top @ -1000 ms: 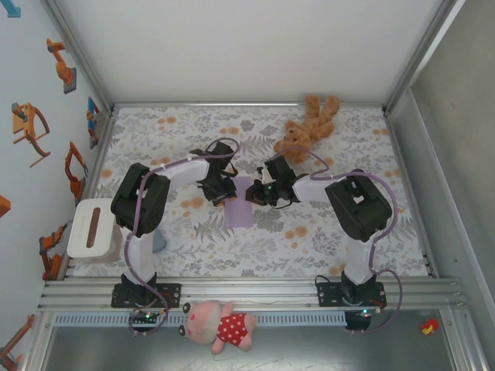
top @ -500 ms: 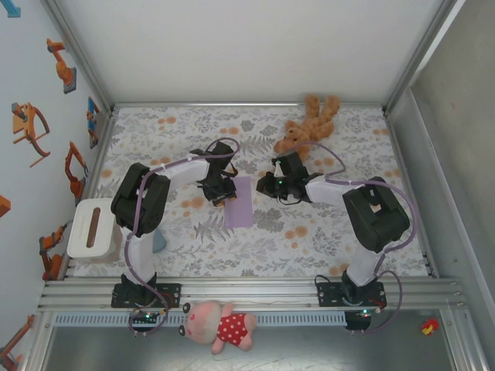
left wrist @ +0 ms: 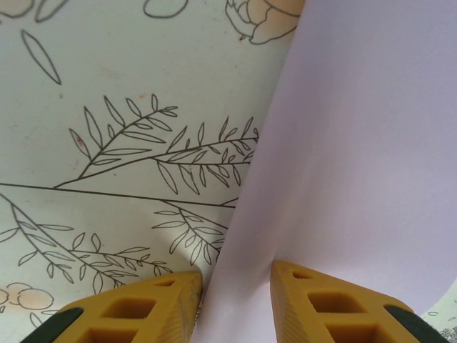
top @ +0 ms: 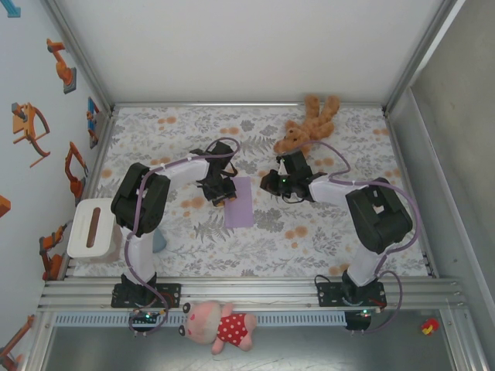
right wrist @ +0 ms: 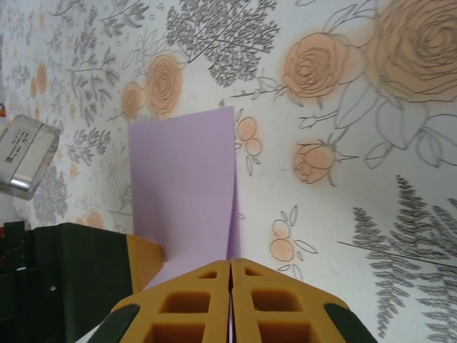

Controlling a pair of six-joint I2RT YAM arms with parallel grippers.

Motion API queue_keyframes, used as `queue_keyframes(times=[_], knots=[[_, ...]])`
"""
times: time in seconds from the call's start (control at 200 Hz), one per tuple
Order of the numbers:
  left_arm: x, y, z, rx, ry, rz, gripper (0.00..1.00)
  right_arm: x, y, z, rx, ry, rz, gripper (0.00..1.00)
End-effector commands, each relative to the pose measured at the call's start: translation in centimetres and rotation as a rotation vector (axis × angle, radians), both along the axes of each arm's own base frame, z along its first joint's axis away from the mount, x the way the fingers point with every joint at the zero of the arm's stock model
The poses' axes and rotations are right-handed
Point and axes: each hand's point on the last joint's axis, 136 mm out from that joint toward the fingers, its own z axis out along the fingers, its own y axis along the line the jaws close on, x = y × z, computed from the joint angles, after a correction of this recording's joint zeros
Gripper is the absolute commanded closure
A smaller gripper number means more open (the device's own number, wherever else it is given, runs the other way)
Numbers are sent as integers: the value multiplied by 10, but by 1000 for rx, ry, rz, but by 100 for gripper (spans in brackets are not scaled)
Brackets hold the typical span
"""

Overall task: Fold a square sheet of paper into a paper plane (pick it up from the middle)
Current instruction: Hold the square sheet of paper at the center of the table.

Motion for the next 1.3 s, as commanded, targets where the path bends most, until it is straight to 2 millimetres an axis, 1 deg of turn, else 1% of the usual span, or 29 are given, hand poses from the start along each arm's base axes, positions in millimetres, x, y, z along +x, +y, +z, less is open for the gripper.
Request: queue_keyframes(times=[0.0,0.17,0.275,0.381,0.646,0.921,1.077,1.177,1.257,1.292], knots=[[-35,18,-95,109,142,-37,65,-2,19,4,65,-4,74,91],[-35,19,-96,113,142,-32,66,-15,43,-5,68,29,156,91],[-36,20,-95,112,141,-30,67,-21,51,-13,51,48,184,91],[-35,19,-94,107,137,-30,67,-23,54,-20,40,69,194,92],[-35,19,-93,104,136,-27,67,-26,50,-40,-13,119,190,93],[-35,18,-94,100,134,-27,67,-28,50,-50,-29,146,194,93],[-34,20,-92,103,129,-25,67,-29,46,-56,-54,164,184,93],[-31,19,-88,95,119,-23,67,-33,40,-63,-92,189,180,94],[-24,17,-76,73,96,-17,65,-37,33,-69,-144,213,182,94],[-20,15,-67,60,78,-14,65,-39,29,-72,-172,223,184,94]])
